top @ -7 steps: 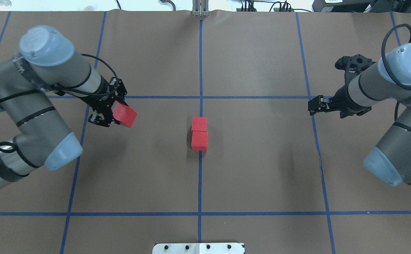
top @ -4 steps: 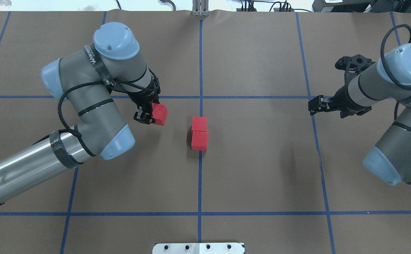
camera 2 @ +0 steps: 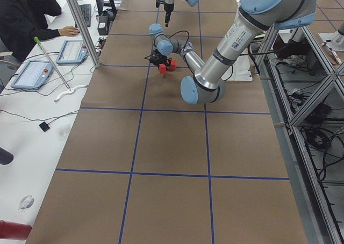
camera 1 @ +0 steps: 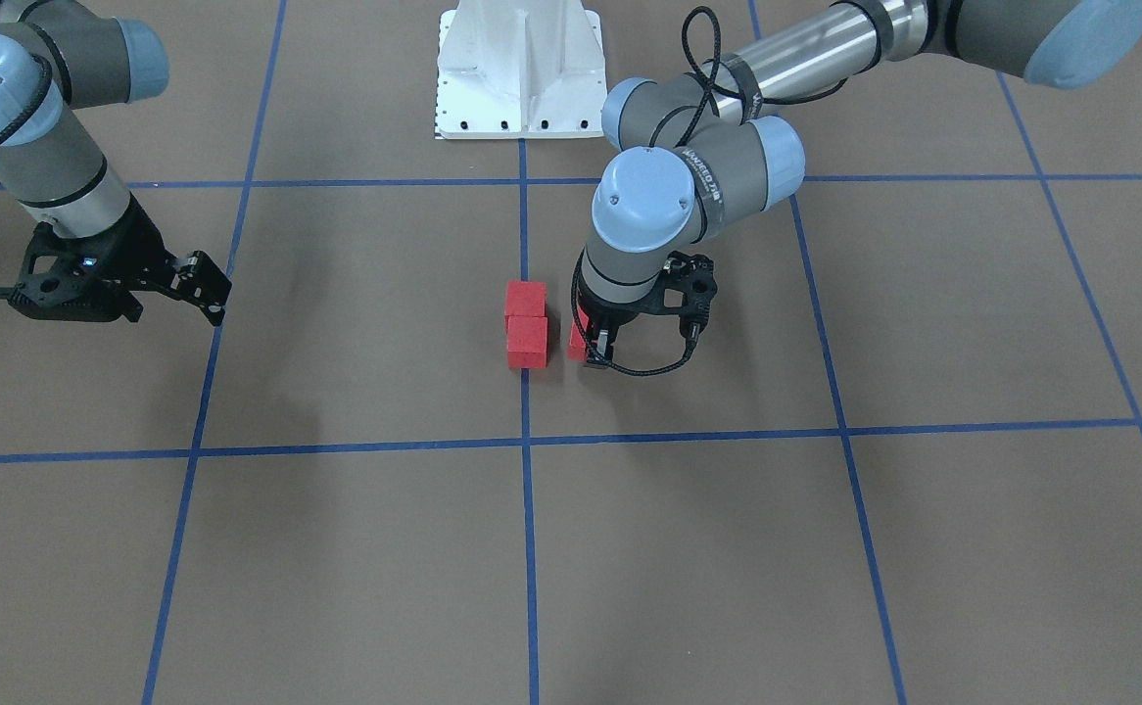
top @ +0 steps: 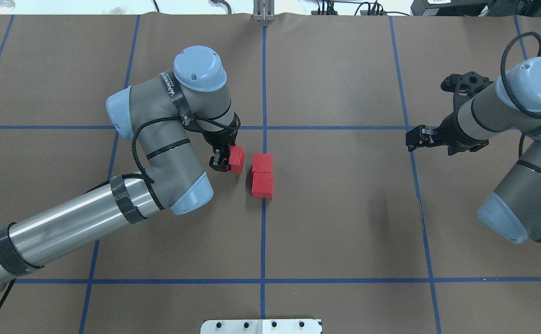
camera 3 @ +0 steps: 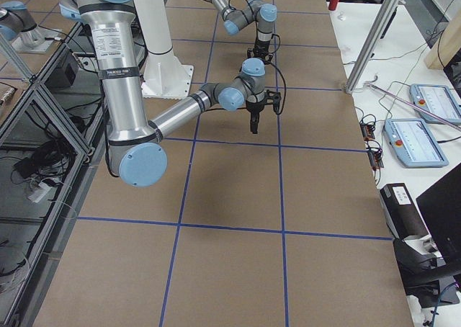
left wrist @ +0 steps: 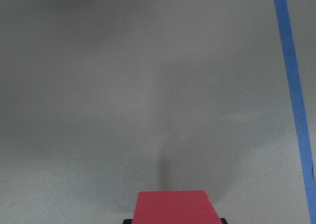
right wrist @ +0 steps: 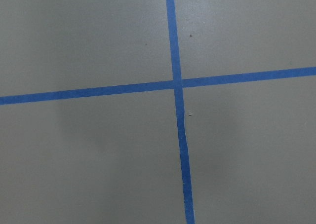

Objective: Form red blocks into L shape at center
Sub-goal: 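Place the cube against the farther cube's side and open the left gripper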

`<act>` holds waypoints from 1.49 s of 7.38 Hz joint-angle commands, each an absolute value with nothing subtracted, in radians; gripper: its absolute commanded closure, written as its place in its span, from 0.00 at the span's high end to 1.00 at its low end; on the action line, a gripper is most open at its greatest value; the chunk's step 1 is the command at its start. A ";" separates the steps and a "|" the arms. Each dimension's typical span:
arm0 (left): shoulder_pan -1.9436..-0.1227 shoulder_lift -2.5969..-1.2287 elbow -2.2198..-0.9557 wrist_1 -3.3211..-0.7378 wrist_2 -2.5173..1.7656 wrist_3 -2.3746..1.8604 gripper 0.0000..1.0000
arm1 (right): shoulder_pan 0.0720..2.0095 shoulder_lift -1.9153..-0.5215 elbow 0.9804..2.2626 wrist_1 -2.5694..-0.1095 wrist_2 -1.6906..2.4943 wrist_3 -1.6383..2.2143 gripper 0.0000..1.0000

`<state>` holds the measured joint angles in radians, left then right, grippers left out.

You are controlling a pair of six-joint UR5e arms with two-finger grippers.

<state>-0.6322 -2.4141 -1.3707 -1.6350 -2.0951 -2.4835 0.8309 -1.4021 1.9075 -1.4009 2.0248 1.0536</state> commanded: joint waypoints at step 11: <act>-0.604 -2.445 -1.333 -1.646 -2.066 -2.523 0.00 | 0.830 -1.402 1.907 -1.402 2.023 1.054 1.00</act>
<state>-0.6090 -2.4417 -1.3336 -1.6465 -2.0663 -2.5211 0.8299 -1.4021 1.9068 -1.4014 2.0233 1.0538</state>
